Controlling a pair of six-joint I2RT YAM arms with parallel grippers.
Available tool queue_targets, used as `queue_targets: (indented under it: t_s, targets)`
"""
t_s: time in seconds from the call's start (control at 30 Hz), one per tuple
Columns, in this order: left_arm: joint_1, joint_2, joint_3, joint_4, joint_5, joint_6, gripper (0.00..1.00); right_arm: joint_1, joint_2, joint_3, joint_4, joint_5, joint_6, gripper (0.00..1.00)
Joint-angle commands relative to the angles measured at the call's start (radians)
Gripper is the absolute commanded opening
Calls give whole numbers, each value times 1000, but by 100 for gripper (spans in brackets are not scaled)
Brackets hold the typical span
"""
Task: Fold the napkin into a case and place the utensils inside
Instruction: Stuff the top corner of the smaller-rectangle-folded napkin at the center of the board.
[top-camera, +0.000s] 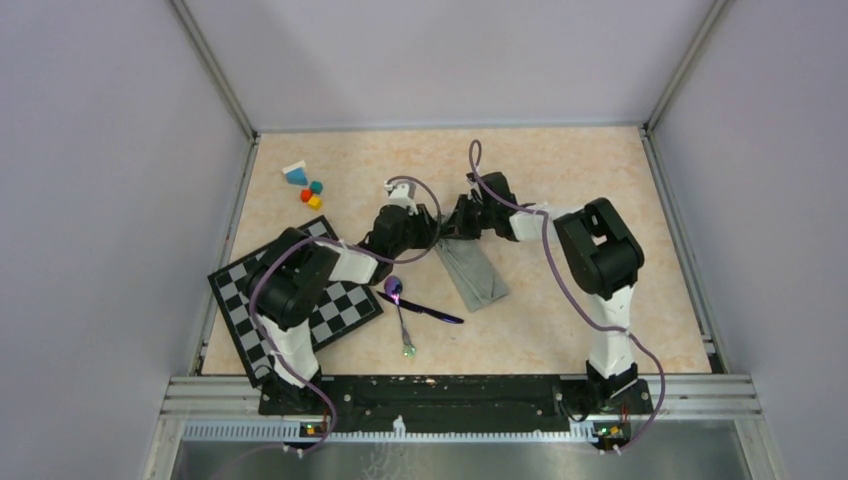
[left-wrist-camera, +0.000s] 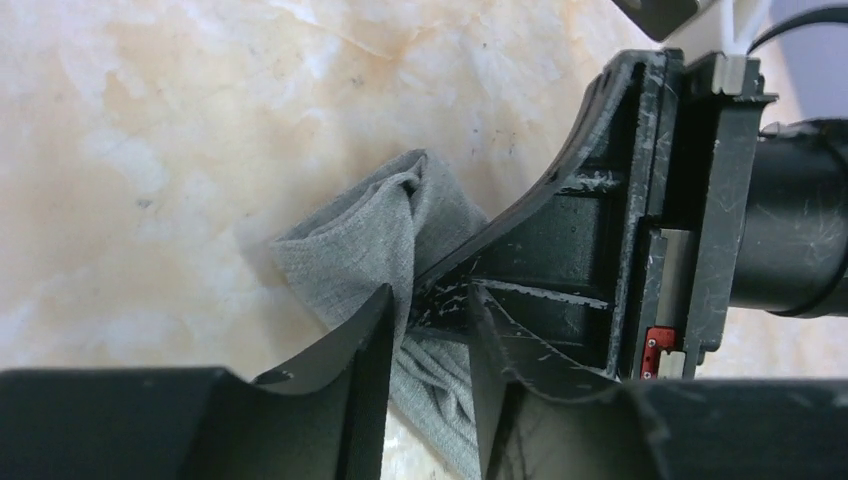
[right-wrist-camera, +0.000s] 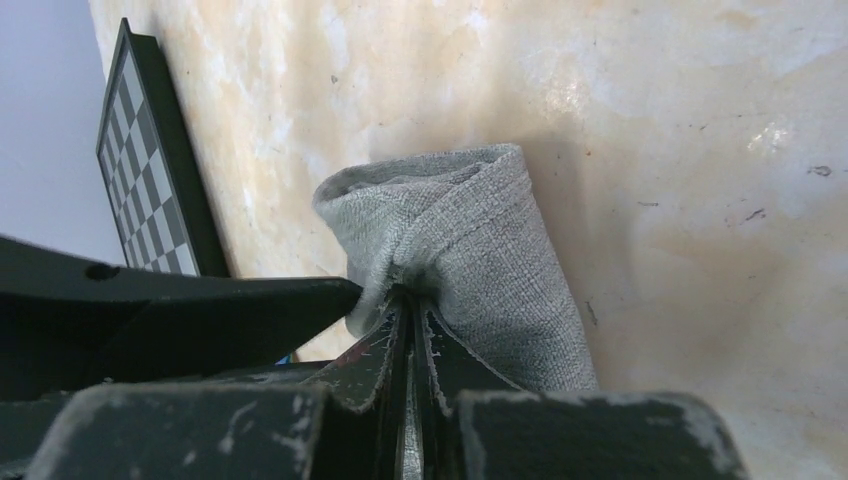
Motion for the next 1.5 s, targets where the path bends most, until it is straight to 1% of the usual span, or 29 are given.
queue_targets:
  t_s: [0.0,0.1,0.17,0.23,0.27,0.3,0.37,0.4,0.47,0.6,0.67,0.8,0.83,0.93,1.07,1.13,1.17,1.27,1.33,1.43,1.47]
  targets:
    - [67,-132,-28,-67,106,-104,44,-3,-11,-4,21,33,-5,4]
    - [97,-193,-8,-185,106,-104,51,-7,-22,-25,27,47,-6,6]
    - [105,-203,19,-298,73,-114,51,-10,-23,-32,38,46,1,7]
    - [106,-198,10,-334,34,-135,51,-10,-24,-32,45,47,7,8]
    - [107,-186,0,-330,21,-141,50,-10,-24,-32,48,45,11,8]
    - [109,-165,-1,-330,24,-158,46,-11,-25,-30,51,46,15,7]
    - [111,-110,26,-349,72,-171,36,-10,-27,-29,56,47,18,1]
    - [108,-80,44,-355,89,-179,32,-10,-27,-27,55,49,21,0]
    - [98,-28,65,-353,104,-206,27,-10,-24,-22,55,53,27,0]
    - [80,31,70,-329,137,-248,25,-3,-9,-7,55,60,48,0]
    - [66,46,71,-324,152,-258,22,7,12,16,62,63,68,0]
    - [41,38,33,-299,140,-284,19,15,66,79,138,33,175,0]
    - [41,29,27,-303,134,-283,19,14,65,80,161,37,189,0]
    - [51,-12,19,-334,94,-237,20,13,58,65,151,52,200,0]
    - [77,-75,50,-413,64,-159,29,-4,20,-41,227,31,230,0]
    - [91,-106,53,-428,59,-134,34,-10,-15,-55,193,24,179,0]
    - [100,-116,60,-443,64,-128,35,-11,-33,-44,142,21,135,3]
    - [120,-122,73,-463,94,-123,35,-17,-68,13,-21,7,-5,11]
    - [123,-109,76,-463,108,-129,33,-23,-99,11,-77,21,-63,15]
    - [124,-87,72,-449,128,-149,30,-32,-138,-3,-123,27,-118,16]
    - [124,-76,72,-440,135,-154,30,-33,-146,-10,-133,34,-133,14]
